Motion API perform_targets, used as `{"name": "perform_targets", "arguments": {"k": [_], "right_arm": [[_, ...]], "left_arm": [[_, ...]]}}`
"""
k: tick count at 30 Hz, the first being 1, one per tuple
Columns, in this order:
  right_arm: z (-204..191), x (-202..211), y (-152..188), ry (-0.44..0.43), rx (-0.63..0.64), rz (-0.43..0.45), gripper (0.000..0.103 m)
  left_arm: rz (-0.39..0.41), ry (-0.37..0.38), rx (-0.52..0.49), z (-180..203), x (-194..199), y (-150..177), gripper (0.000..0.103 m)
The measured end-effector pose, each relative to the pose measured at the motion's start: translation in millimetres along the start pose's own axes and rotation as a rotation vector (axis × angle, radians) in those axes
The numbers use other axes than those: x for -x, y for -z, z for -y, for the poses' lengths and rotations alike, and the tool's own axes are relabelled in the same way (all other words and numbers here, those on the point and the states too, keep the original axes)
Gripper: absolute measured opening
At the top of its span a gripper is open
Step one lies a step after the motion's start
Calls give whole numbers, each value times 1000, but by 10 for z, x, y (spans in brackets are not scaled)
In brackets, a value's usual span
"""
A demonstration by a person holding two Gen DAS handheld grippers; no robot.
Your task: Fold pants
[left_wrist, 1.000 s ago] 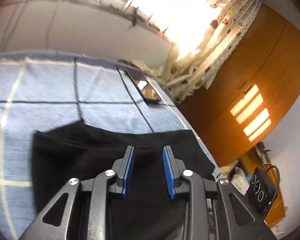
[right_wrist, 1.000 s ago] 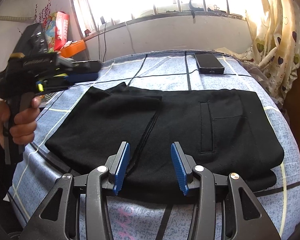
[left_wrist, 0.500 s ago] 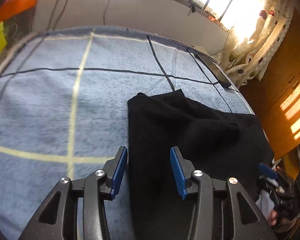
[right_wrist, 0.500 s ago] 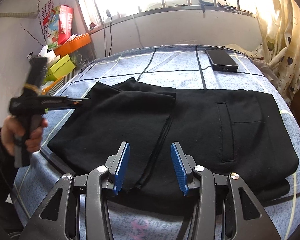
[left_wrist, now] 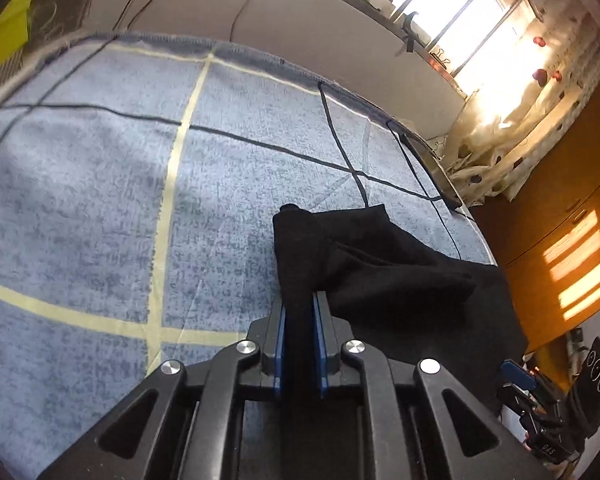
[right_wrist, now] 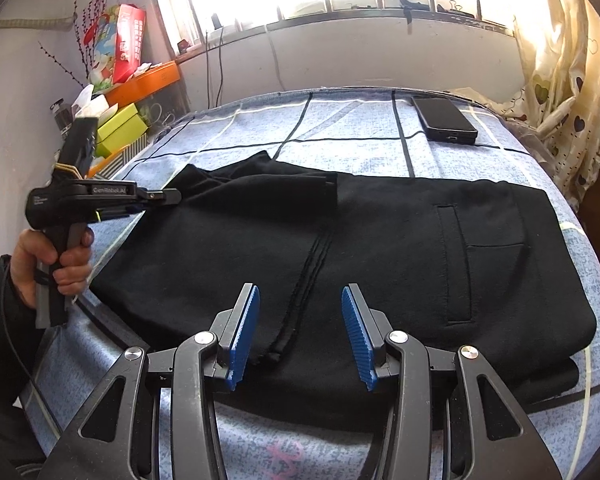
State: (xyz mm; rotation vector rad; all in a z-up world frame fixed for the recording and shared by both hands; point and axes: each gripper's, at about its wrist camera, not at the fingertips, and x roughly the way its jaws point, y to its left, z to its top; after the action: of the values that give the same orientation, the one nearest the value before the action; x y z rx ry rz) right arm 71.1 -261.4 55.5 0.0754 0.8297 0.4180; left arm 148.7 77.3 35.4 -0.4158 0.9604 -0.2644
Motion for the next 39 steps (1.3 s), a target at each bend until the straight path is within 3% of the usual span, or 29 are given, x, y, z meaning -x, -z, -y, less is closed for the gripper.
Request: {"name": "perform_targets", "arguments": {"k": [3,6,9,12,15,17,23,30,32,39], "right_arm": [[-64,23,15,-6,20,12,45],[-110,15,33,-12,35,18,43],[-171,-46,63,6,59,-5,27],[-230,-137,126,40,95,-68,26],[-259,-125,158,61,121,-79,26],[-274,-112,179,68,132,-81,26],[-288,-93,210,88,137,-80,26],[-284,-77,196,82,124,-82,27],[-283,-63,172,81,123,-77,27],[-258,-118,-95,81,133,-47,27]], "left_arm": [[73,-59,-65,140,242,77,15],[117,-39,-120,291,493,226,15],[108,3,-178,458,617,457,15],[62,14,-236,601,576,705,15],[-7,-31,-271,626,430,916,15],[13,-44,-291,630,432,983,15],[14,-83,-324,691,453,1012,15],[-3,-67,-298,659,474,966,15],[-14,-89,-306,702,480,863,15],[70,-158,-369,882,270,250,15]]}}
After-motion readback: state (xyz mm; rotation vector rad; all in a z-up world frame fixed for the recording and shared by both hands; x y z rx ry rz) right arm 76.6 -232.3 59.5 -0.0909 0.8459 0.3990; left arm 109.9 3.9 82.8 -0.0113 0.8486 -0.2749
